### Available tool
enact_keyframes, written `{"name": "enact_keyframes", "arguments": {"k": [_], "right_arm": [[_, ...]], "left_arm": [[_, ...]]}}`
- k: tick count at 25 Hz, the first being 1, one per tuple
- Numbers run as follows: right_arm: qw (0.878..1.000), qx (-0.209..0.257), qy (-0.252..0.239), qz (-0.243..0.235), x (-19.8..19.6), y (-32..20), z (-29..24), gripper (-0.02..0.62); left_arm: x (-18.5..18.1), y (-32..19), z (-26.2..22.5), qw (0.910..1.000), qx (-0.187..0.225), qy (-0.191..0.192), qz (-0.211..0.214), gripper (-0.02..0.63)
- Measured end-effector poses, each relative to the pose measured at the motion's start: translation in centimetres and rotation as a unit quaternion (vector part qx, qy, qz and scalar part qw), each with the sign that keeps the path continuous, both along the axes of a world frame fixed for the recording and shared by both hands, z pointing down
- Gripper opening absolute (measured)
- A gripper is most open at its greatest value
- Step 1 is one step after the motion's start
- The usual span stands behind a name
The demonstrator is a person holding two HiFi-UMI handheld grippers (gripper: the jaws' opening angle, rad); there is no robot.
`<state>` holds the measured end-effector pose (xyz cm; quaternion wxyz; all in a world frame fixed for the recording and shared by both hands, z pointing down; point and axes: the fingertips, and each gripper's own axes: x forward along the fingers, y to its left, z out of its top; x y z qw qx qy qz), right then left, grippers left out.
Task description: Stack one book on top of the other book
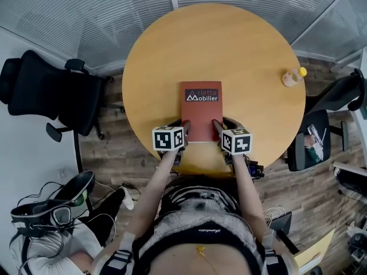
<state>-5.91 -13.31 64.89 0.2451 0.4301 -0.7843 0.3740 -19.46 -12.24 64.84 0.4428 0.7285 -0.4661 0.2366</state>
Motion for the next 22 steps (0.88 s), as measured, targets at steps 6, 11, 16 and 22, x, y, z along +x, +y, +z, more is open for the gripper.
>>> {"name": "enact_keyframes", "arguments": {"k": [6,11,16,22], "right_arm": [[1.000,0.011,0.010,0.003,0.00,-0.02,0.15,0.155],[1.000,0.014,0.002,0.006,0.08,0.00,0.17,0.155],[1.000,0.024,0.013,0.007,-0.03,0.16,-0.03,0.155],[0.999,0.032,0.002,0.024,0.04,0.15,0.22,0.155]], "left_arm": [[0.08,0.06,0.39,0.9999,0.001,0.012,-0.005,0.153],[0.08,0.03,0.36,0.9999,0.000,0.014,0.000,0.153],[0.07,0.19,0.29,0.9999,0.002,0.014,0.001,0.155],[-0.01,0.10,0.53,0.9999,0.006,0.016,-0.002,0.155]]}}
